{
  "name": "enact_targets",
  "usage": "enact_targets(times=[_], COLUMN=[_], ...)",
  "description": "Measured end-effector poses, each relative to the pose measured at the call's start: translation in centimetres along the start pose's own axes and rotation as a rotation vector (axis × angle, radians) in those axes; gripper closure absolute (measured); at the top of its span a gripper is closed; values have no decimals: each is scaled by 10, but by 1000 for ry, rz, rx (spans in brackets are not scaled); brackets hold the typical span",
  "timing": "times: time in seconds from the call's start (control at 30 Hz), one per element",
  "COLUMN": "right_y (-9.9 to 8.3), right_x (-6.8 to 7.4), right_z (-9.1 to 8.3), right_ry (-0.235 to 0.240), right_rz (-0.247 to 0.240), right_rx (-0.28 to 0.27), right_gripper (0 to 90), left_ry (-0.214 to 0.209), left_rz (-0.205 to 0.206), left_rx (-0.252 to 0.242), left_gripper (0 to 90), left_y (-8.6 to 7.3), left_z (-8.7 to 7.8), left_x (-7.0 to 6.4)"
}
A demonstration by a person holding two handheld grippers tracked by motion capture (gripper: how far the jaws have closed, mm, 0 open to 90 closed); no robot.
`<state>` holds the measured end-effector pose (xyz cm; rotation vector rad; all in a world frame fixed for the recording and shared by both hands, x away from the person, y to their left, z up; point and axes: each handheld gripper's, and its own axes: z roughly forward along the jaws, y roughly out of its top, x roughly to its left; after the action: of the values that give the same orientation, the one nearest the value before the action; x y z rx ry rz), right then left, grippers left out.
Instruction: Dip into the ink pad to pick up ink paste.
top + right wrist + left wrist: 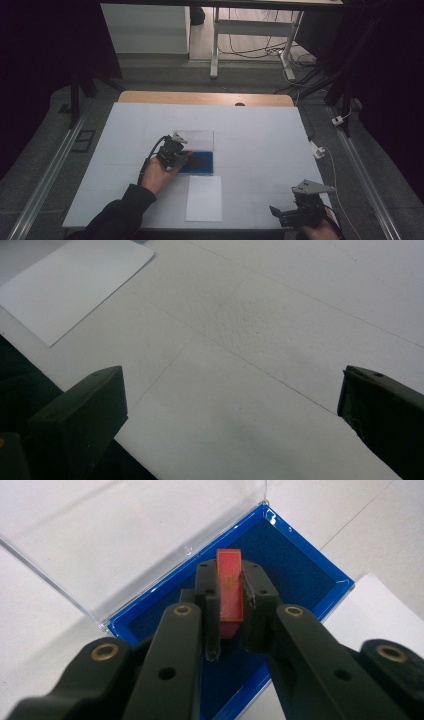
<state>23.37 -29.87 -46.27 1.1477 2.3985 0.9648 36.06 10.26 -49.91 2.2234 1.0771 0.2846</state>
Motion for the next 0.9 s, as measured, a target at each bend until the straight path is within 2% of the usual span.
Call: enact_targets(times=[0.13, 0.2, 0.5, 0.6, 0.67, 0.83, 0.9], right_y=[0, 0, 0, 0, 0, 0, 0], right_x=[0, 0, 0, 0, 0, 0, 0], right_z=[0, 0, 0, 0, 0, 0, 0], right_ry=[0, 0, 0, 0, 0, 0, 0], right_rz=[1, 1, 1, 1, 0, -1, -2], right_rx=[4, 5, 4, 4, 5, 4, 4], right_gripper=[0, 0, 0, 0, 0, 0, 0], left_ry=[70, 71, -47, -70, -57, 25, 34], left_rz=[63, 65, -53, -86, -66, 12, 18], left_rx=[8, 10, -20, -29, -26, -14, -12], left_gripper=[803, 803, 804, 804, 804, 804, 804], left_y=[1, 1, -3, -5, -4, -2, -2], left_z=[1, 1, 1, 1, 1, 1, 2], left_x=[-12, -12, 9, 12, 10, -4, -5])
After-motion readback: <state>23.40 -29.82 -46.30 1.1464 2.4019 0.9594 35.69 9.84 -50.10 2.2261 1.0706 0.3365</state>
